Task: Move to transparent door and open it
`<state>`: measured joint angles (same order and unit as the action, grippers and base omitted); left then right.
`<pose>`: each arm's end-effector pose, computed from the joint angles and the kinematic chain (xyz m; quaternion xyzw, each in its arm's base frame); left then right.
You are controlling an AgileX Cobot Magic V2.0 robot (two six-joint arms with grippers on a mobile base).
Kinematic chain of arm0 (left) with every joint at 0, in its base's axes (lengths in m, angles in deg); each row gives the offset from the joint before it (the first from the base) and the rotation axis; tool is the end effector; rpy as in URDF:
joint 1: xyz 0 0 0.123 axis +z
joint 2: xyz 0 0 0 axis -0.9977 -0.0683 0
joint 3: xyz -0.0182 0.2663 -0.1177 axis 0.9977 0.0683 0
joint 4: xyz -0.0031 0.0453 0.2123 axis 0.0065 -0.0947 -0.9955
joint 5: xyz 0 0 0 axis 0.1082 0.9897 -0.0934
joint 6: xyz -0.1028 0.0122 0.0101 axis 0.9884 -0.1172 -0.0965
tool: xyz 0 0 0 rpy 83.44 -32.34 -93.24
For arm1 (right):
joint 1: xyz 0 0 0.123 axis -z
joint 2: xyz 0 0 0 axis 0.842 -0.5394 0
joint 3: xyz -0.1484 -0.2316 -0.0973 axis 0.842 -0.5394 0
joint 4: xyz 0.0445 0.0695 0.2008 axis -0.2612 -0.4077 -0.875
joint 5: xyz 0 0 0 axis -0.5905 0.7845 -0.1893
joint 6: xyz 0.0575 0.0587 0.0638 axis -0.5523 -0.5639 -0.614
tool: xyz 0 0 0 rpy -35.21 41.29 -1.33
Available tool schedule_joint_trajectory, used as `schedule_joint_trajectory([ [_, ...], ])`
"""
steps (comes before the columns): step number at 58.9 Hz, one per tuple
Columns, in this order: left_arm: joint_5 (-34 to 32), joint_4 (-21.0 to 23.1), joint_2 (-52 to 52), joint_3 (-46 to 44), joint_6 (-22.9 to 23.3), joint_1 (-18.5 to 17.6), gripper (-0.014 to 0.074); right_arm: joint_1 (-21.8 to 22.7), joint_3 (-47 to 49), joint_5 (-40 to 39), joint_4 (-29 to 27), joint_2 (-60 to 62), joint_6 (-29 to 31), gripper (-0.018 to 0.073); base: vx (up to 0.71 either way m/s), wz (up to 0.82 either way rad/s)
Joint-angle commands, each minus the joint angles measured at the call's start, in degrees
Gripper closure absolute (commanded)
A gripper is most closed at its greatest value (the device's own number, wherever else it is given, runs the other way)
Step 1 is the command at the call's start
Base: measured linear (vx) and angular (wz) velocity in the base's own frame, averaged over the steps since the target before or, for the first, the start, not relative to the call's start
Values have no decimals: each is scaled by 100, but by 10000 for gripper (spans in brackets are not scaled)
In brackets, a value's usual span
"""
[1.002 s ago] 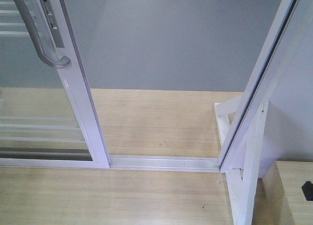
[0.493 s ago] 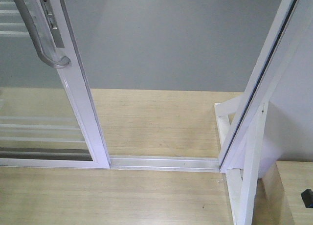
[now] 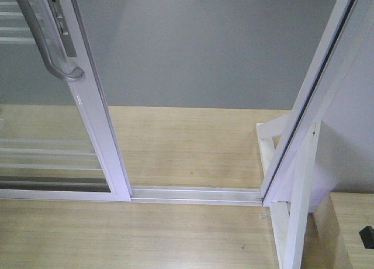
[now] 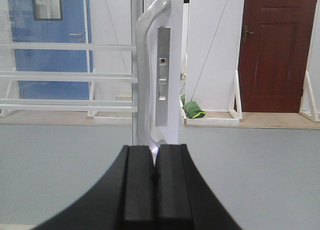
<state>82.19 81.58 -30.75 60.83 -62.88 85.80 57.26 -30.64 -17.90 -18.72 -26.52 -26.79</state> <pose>0.0275 0.0000 0.2071 -0.0085 0.6746 -0.0125 0.7381 0.0278 -0.0008 0.1937 0.0219 0.7221 0.0164 0.6912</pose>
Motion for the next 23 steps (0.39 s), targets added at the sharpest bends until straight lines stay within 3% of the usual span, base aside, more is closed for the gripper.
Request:
schedule_joint_trajectory([
  [1,-500,17,81,89,51,-35,602,26,-31,-467,1,88,43,568,0,0],
  [23,-500,17,81,89,51,-35,602,26,-31,-457,1,88,37,568,0,0],
])
